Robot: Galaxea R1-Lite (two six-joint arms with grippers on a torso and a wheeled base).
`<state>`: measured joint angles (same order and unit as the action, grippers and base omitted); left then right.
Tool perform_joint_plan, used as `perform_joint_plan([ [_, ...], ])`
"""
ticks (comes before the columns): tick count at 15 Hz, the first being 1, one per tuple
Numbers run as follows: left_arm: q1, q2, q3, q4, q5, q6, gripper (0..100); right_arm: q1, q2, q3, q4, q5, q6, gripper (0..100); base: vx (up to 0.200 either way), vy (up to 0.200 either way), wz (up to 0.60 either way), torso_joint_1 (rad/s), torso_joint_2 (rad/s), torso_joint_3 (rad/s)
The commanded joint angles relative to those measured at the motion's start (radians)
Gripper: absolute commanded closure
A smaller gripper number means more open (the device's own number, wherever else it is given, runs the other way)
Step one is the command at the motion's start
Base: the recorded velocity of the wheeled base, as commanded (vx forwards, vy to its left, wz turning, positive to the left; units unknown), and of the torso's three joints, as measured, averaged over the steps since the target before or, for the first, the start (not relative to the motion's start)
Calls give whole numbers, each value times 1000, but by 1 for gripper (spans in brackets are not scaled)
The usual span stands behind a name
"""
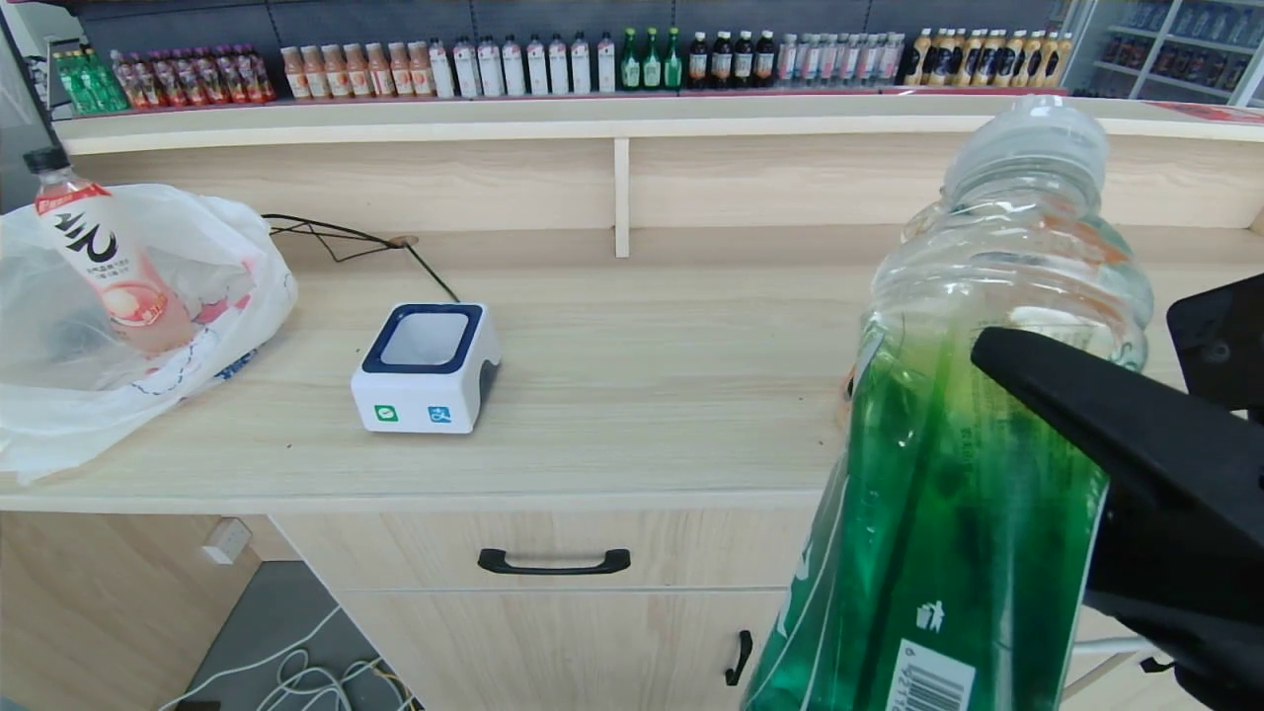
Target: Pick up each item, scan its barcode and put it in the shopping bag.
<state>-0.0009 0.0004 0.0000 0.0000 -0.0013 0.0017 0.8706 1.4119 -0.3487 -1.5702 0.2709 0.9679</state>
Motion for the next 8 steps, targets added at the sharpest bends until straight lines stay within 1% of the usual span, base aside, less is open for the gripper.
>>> perform_joint_plan([
  [1, -1, 0, 0, 0, 0, 0, 0, -1, 10, -1, -1, 1, -6, 100, 0, 0, 0, 0, 0, 0],
  [2, -1, 0, 0, 0, 0, 0, 0, -1, 39, -4, -1, 1, -89, 100, 0, 0, 0, 0, 0, 0],
  [6, -1, 0, 0, 0, 0, 0, 0, -1, 94, 8, -1, 2, -255, 100, 0, 0, 0, 0, 0, 0],
  [8, -1, 0, 0, 0, 0, 0, 0, -2, 99, 4, -1, 2, -311, 100, 0, 0, 0, 0, 0, 0],
])
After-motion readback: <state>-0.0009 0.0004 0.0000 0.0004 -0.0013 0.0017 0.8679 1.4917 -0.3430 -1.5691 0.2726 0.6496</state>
